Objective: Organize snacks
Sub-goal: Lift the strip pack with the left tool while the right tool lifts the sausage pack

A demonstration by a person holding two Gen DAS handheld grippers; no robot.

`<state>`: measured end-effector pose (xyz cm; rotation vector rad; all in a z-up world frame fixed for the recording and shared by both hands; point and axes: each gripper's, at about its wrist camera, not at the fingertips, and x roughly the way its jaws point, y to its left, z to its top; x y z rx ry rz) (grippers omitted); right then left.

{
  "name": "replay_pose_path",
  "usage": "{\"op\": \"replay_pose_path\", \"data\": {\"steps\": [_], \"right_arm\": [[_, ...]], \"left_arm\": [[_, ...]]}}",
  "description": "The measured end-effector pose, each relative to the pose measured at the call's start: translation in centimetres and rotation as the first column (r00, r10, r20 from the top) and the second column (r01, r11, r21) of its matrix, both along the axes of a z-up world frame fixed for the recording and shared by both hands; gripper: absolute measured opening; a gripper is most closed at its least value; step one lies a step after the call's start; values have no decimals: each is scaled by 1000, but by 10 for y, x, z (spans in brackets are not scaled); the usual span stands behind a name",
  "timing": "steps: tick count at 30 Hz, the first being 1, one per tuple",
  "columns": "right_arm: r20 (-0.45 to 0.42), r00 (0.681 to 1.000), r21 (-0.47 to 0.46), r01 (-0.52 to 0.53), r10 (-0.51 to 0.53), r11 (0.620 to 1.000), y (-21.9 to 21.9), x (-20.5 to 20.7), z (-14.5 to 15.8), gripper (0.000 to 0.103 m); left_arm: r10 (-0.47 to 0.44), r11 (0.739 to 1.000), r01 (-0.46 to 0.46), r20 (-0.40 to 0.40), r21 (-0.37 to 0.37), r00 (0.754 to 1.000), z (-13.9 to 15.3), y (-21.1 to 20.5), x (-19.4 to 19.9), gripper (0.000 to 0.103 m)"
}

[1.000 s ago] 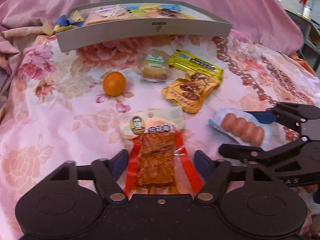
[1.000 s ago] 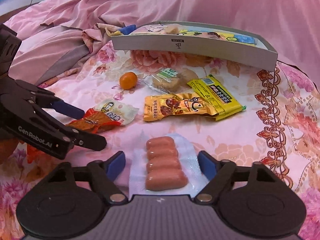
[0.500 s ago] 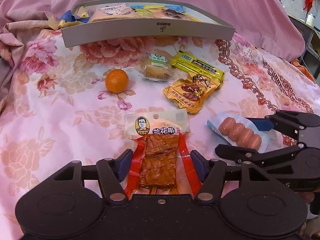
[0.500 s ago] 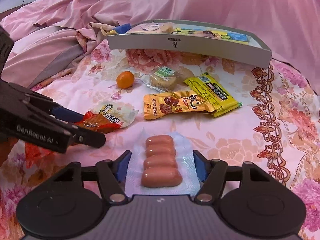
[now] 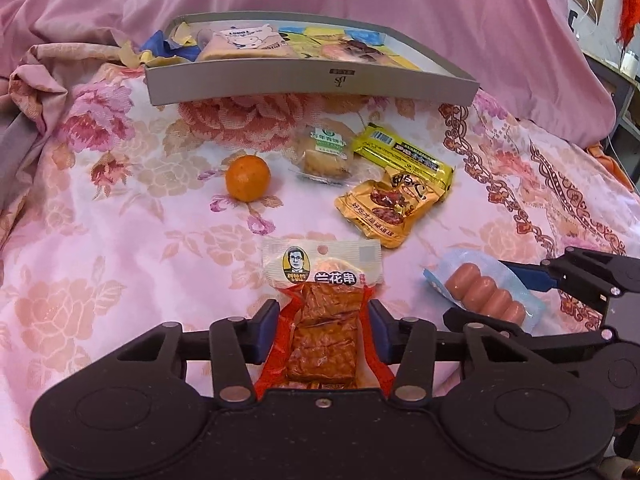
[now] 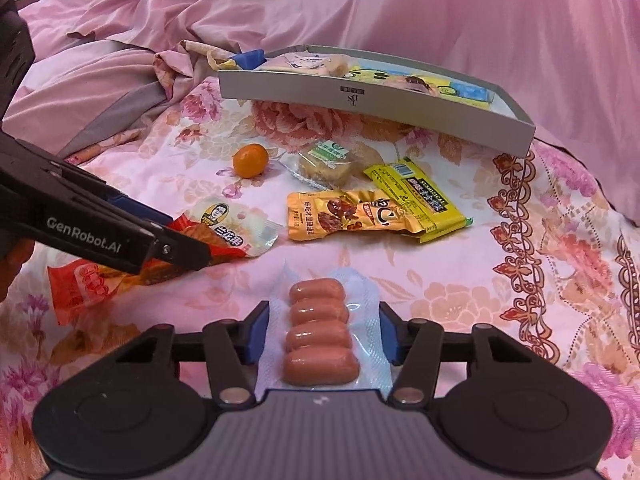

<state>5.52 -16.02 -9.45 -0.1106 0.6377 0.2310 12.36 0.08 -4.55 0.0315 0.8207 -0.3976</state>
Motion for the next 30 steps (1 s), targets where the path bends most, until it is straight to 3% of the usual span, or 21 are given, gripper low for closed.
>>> {"op": "replay_pose_path", "data": {"steps": [8, 19, 21, 23, 28, 30], "right_arm": [[48, 999, -71, -9, 12, 997, 7, -7, 4, 57], [89, 995, -118, -29, 39, 993, 10, -11, 6, 57], [85, 996, -115, -30, 40, 993, 10, -10, 5, 57], [78, 996, -112, -32, 41, 993, 11, -10, 4, 58], [75, 996, -95, -31, 38, 995, 8, -10, 4, 58], [75, 997, -92, -30, 37, 995, 7, -10, 4, 58]], "left_arm": [[-42, 996, 33, 109, 81, 993, 5, -11, -16, 46], [-27, 999, 22, 109, 46, 994, 6, -8, -15, 40], [-52, 997, 48, 71, 54, 996, 0, -11, -13, 43], [-57, 996, 52, 72, 77, 996, 0, -13, -12, 57], [-45, 991, 42, 19, 125, 999, -6, -13, -8, 80], [-48, 992, 48, -2, 116, 999, -7, -12, -7, 80]]}}
